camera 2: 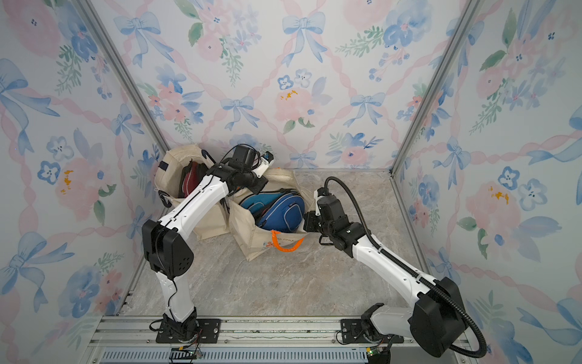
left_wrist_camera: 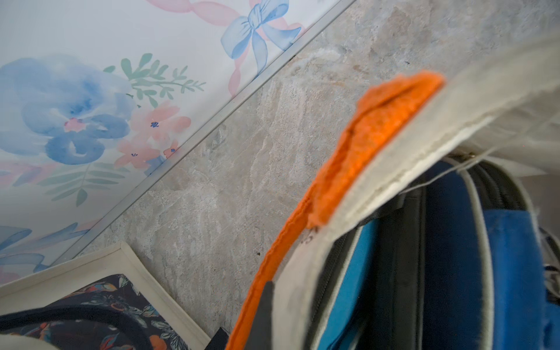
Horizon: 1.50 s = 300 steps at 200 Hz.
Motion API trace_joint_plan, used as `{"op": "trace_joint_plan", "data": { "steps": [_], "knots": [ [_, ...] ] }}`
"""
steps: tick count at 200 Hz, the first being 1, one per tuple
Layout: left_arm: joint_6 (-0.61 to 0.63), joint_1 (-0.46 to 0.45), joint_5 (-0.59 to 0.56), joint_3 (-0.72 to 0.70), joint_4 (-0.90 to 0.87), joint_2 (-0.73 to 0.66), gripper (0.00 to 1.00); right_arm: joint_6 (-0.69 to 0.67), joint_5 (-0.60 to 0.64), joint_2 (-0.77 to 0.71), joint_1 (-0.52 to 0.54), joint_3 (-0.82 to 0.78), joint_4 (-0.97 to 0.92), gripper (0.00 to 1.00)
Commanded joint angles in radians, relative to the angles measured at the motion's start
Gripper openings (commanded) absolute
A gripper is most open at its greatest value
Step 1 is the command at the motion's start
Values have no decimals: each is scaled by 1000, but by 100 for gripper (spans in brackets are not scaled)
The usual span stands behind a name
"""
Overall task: Remove the ping pong set from the canvas bag
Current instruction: Adjust the canvas bag at the center of the board.
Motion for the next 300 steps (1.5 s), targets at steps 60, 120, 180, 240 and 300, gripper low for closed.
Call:
{"op": "trace_joint_plan", "data": {
  "steps": [60,120,180,240,300],
  "knots": [
    [-244,-21,52,201,89,-64,0,-24,-60,189,-76,115,242,0],
    [-236,-87,-47,-175,437,-290,0,33,-198,353,-179,122,428,0],
    [-215,-99,-45,-695,813,-542,0,34,-200,399,-200,124,402,0],
    [-258,-130,-32,-781,887,-518,0,5,-101,267,-208,35,334,68],
    [-310,-139,3,-796,916,-497,0,33,173,-78,-97,-158,267,75]
  ]
}}
